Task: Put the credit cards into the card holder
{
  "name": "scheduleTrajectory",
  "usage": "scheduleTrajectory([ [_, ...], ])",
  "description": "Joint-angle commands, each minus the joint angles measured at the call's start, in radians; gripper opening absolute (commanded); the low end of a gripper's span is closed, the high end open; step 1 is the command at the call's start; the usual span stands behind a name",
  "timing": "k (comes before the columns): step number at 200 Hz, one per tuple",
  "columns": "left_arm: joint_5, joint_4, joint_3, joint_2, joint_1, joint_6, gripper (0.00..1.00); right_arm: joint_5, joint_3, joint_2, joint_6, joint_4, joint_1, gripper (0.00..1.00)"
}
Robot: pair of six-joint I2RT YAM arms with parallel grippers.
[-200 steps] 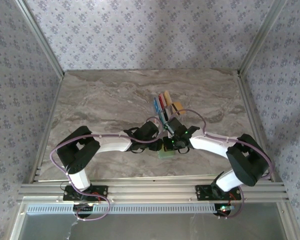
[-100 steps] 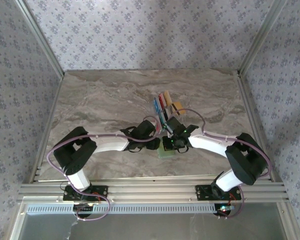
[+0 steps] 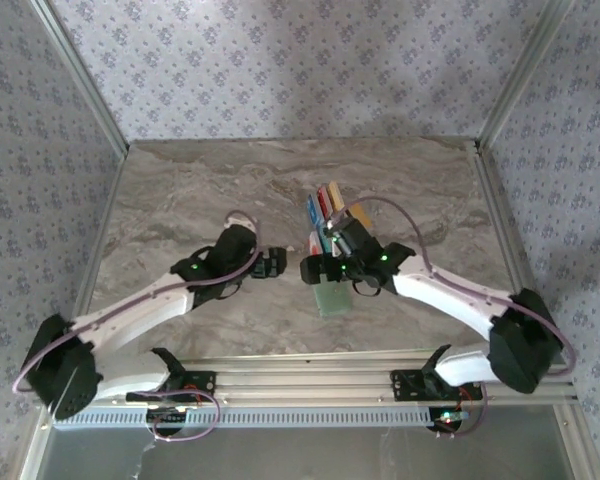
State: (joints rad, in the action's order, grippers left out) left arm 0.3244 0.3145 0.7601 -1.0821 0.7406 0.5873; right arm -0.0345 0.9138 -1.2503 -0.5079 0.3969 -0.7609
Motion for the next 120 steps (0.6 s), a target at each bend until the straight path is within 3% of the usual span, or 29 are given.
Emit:
scheduleTrajectory([
  [1, 0.343, 0.145, 0.02, 0.069, -0.022, -0.006, 1.0, -0.254, 0.01, 0.092, 0.009, 0.074, 0.048, 1.0],
  [16, 0.484, 0.126, -0.002, 0.091, -0.053, -0.023, 1.0, -0.337, -0.016, 0.151, -0.009, 0.063, 0.113, 1.0],
  [40, 0.521, 0.045, -0.038, 0.077, -0.152, -0.133, 1.0, -0.502, -0.058, 0.232, -0.033, 0.036, 0.18, 1.0],
  [64, 0.559, -0.099, -0.096, 0.037, -0.252, -0.283, 1.0, -0.603, -0.159, 0.285, 0.055, -0.131, 0.253, 1.0],
  [92, 0.43, -0.48, -0.296, 0.049, -0.367, -0.473, 1.0, -0.54, -0.303, 0.302, 0.234, -0.369, 0.346, 1.0],
  [120, 0.337, -0.563, -0.328, 0.011, -0.492, -0.453, 1.0, -0.468, -0.435, 0.309, 0.326, -0.561, 0.453, 1.0],
])
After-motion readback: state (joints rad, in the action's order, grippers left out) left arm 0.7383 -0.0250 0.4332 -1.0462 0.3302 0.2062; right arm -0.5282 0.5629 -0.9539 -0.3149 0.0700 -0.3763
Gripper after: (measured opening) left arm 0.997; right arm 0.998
